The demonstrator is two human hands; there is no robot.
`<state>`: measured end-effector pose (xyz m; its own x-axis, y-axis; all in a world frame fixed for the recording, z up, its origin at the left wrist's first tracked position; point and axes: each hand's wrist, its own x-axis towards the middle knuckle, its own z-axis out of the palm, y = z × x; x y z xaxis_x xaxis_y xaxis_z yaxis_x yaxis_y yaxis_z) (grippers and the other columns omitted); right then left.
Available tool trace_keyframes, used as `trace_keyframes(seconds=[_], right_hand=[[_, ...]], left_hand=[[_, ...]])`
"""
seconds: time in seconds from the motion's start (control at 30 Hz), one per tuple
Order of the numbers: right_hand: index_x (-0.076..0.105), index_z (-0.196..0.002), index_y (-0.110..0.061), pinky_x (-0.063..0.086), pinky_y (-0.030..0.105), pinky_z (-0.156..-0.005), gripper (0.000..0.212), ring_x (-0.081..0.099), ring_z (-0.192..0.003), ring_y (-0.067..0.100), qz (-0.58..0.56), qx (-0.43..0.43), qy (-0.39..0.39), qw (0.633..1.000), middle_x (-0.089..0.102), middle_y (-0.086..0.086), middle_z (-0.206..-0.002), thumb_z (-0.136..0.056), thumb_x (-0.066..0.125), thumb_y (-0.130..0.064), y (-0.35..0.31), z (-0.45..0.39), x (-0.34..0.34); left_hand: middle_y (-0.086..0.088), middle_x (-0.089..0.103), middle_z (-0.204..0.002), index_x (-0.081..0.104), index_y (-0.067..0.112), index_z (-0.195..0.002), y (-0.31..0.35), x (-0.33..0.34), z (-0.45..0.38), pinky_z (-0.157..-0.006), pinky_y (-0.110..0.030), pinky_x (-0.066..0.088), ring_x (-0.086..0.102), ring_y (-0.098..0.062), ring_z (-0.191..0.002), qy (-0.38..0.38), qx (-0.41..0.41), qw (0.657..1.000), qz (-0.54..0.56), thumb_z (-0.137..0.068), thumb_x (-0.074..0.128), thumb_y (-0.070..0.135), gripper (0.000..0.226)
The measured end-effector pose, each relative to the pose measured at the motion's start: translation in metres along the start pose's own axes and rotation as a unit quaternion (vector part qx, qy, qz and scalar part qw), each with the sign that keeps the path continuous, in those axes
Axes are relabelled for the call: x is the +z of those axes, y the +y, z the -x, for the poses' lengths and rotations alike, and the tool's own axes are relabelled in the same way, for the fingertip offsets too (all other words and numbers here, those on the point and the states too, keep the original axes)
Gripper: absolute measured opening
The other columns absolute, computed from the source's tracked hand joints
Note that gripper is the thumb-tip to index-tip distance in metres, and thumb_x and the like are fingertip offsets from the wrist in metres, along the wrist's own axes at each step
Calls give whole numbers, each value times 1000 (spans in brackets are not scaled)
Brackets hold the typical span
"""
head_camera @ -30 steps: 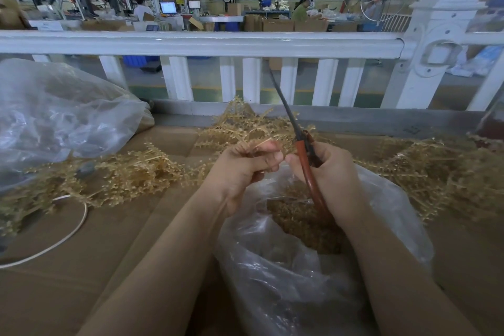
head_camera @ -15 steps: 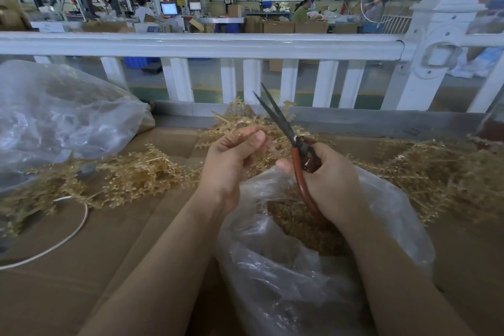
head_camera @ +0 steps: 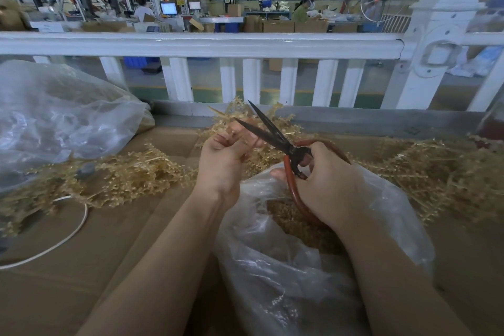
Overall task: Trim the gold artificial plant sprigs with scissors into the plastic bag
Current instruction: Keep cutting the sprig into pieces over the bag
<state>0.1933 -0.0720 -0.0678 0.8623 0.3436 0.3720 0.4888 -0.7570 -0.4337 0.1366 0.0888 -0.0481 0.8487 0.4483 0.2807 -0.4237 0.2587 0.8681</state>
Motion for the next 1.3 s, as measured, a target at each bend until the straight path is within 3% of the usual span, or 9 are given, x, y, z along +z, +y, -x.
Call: trace_keyframes(seconds=[0.17, 0.37, 0.47, 0.57, 0.73, 0.87, 1.1, 1.3], right_hand=[[55, -110, -28, 41, 26, -65, 73, 51, -80, 8, 14, -12, -14, 1000, 57, -17, -96, -72, 47, -91, 2, -1, -1], [58, -106, -30, 33, 20, -53, 69, 49, -69, 7, 41, -20, 0, 999, 65, -15, -89, -75, 48, -90, 1, -2, -1], [53, -97, -33, 24, 16, -50, 61, 39, -58, 0, 57, -11, 15, 998, 46, -24, -71, -74, 48, -90, -1, -2, -3], [47, -87, -34, 22, 15, -49, 64, 31, -56, -6, 55, -15, 33, 998, 36, -25, -64, -67, 40, -94, -2, 0, -4], [63, -97, -30, 25, 13, -51, 87, 33, -56, -7, 37, -20, 39, 998, 41, -24, -63, -57, 25, -96, -1, 1, -4], [62, -91, -28, 24, 11, -51, 87, 35, -55, -7, 18, -29, 44, 998, 41, -25, -62, -56, 23, -97, -1, 2, -5], [52, -78, -28, 27, 14, -52, 78, 40, -57, -5, 5, -32, 34, 999, 46, -22, -62, -55, 24, -98, 0, 1, -3], [60, -90, -28, 33, 20, -55, 83, 41, -59, -2, 3, -34, 31, 999, 43, -26, -67, -56, 26, -97, 0, 2, -4]], left_hand=[[-4, 73, -75, 74, 11, -71, 0, -4, 0, -87, -33, 53, 68, -16, -80, 17, 23, 999, -44, -79, 71, 1, 13], [5, 70, -69, 64, 1, -86, -1, -6, -2, -63, -17, 50, 64, -5, -65, 35, 57, 995, -70, -84, 68, -7, 9], [2, 73, -75, 65, -6, -98, -2, -8, -3, -63, -18, 51, 66, -7, -71, 39, 55, 995, -70, -84, 71, -3, 16], [-2, 76, -82, 70, -2, -95, 0, -7, -3, -69, -17, 53, 71, -11, -80, 32, 47, 997, -56, -84, 70, -3, 11], [-3, 75, -83, 75, 10, -89, -1, -7, -3, -71, -21, 55, 67, -16, -85, 28, 36, 997, -63, -84, 73, 2, 10], [-6, 71, -80, 75, 12, -88, 2, -5, -2, -85, -35, 51, 64, -20, -83, 19, 17, 999, -31, -75, 75, 12, 13], [1, 68, -75, 69, 6, -92, 2, -5, -2, -79, -30, 48, 61, -13, -76, 5, -2, 1000, -10, -80, 71, 8, 12], [2, 70, -79, 72, 10, -92, 0, -6, -2, -79, -25, 50, 60, -12, -75, -7, -3, 1000, 16, -75, 71, 9, 18]])
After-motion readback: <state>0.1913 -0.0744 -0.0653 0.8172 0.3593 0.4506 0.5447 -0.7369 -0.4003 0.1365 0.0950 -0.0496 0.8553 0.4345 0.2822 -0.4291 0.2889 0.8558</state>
